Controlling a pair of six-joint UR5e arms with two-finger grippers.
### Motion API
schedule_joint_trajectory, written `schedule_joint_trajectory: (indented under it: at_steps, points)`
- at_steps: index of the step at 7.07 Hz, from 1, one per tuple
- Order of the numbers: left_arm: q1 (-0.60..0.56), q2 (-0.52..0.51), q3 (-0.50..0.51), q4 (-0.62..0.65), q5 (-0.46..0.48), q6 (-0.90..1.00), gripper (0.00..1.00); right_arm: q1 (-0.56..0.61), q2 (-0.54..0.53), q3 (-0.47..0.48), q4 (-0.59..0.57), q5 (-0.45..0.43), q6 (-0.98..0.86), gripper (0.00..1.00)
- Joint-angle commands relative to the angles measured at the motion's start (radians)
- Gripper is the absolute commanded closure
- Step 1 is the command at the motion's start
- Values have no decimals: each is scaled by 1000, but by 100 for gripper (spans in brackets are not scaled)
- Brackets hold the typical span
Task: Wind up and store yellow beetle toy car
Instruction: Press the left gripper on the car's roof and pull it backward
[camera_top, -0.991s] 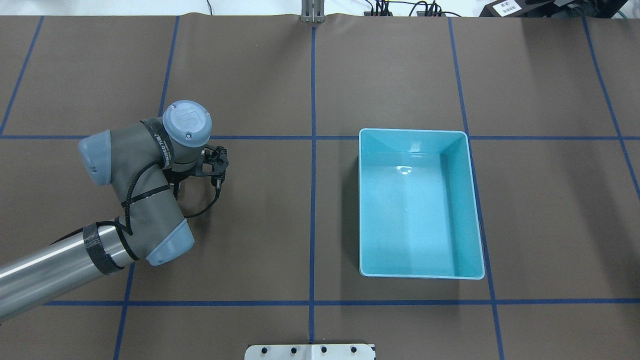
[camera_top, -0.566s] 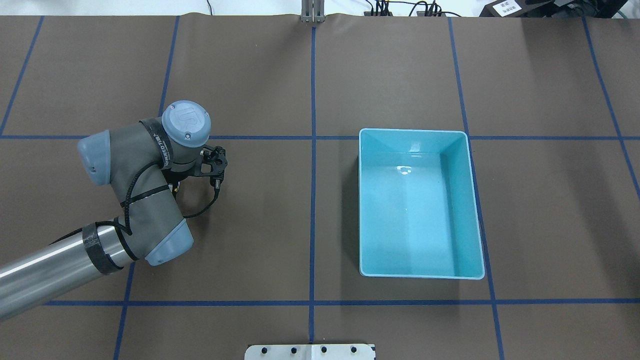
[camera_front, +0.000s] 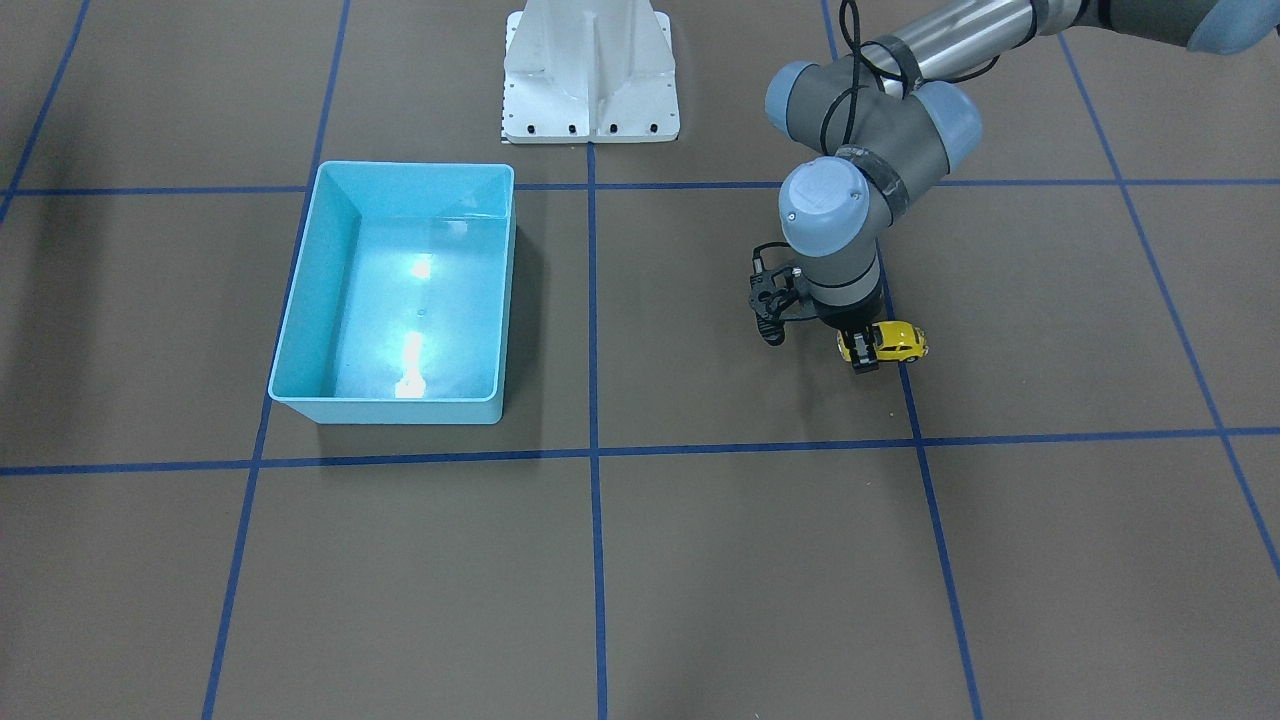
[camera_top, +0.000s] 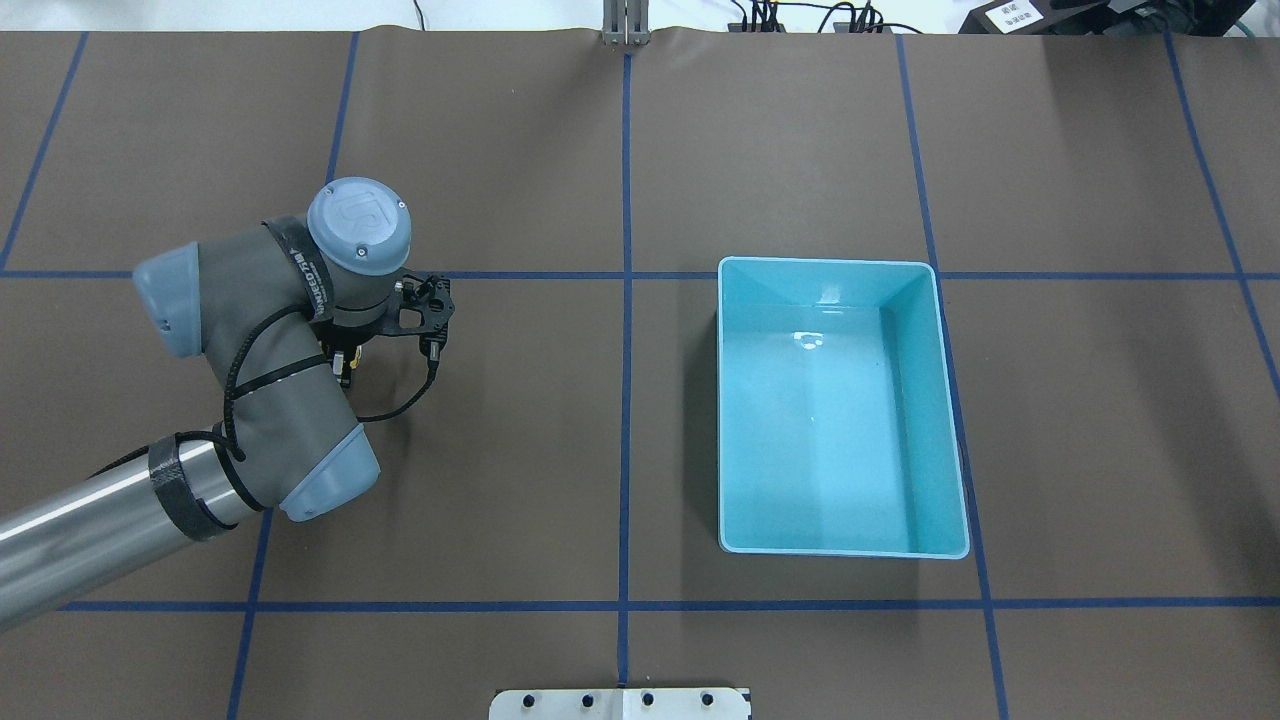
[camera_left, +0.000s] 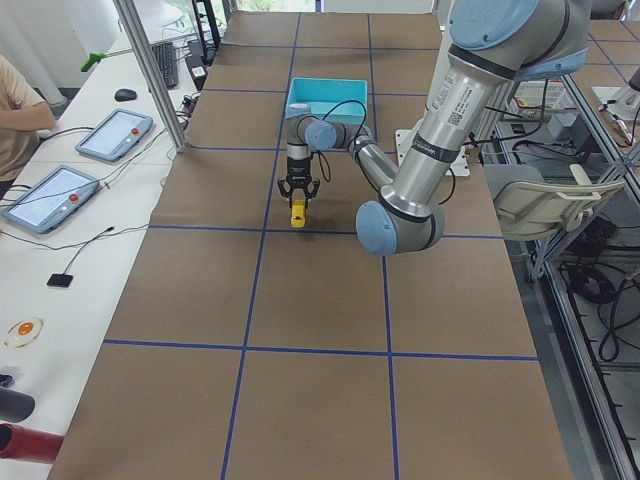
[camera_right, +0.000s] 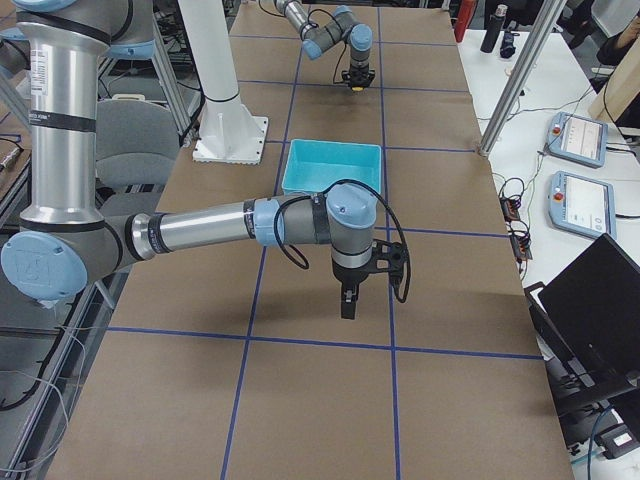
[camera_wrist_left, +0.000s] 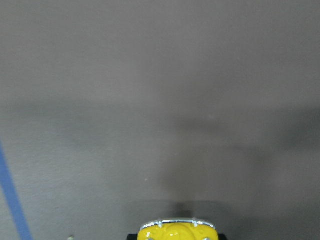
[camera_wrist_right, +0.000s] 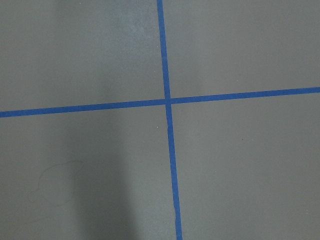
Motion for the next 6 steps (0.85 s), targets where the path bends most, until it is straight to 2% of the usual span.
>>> schedule_joint_trajectory:
  at_steps: [1,3,4,6]
  points:
    - [-6,25,-56,-35,-57,57,100,-4,5,-7,0,-1,-1,0]
    - [-43,80,-57,-160,-115,154,100,-2,-8,-18,2,-1,-1,0]
    - [-49,113,-56,-217,-185,149,100,-2,-9,-18,2,1,0,0]
    - [-84,161,-56,-271,-267,151,100,-2,-12,-19,0,4,0,0]
